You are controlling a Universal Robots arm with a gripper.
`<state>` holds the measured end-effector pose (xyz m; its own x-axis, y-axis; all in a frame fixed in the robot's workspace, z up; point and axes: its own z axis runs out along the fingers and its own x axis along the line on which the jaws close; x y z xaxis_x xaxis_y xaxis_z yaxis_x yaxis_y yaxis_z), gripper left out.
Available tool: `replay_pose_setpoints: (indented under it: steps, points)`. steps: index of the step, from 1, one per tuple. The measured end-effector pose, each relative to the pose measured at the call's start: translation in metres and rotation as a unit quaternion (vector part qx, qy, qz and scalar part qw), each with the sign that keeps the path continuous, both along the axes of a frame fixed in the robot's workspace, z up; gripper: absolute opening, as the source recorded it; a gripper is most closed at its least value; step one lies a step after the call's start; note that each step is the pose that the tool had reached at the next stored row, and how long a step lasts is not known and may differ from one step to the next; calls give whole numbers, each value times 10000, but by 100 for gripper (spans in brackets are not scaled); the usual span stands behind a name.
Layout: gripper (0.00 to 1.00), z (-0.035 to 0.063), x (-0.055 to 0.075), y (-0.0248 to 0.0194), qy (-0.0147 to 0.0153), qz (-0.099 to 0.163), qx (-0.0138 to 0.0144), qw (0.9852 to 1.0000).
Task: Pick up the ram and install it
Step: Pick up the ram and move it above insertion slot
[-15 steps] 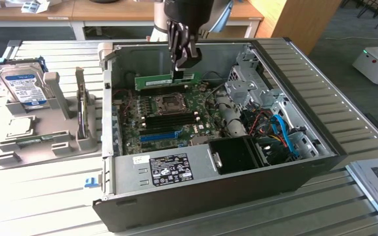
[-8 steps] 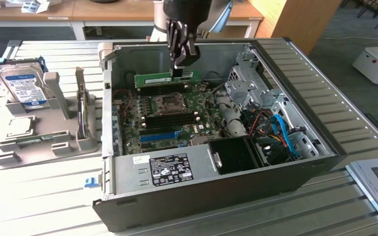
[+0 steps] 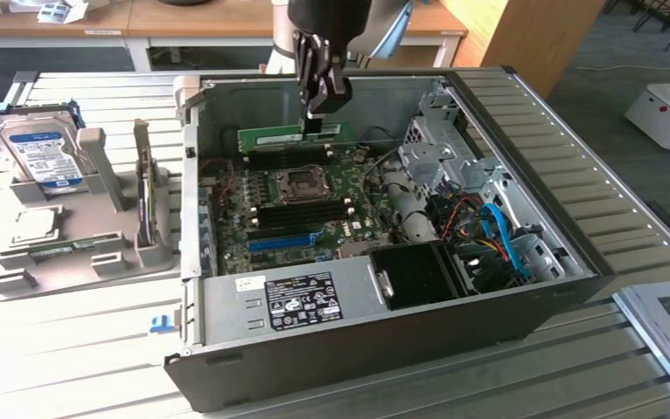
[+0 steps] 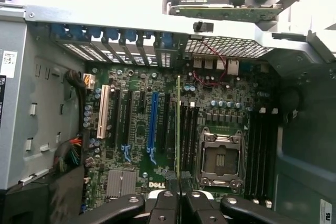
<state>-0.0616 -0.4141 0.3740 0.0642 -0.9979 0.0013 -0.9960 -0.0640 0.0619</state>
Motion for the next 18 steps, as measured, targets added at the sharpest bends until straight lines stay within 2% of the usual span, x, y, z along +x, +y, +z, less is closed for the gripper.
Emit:
replay_pose_setpoints:
  steps: [5,18]
  points:
    - [12,-8,1,44,0,0,1,10000]
    - [12,-14,51,44,0,-76,0,10000]
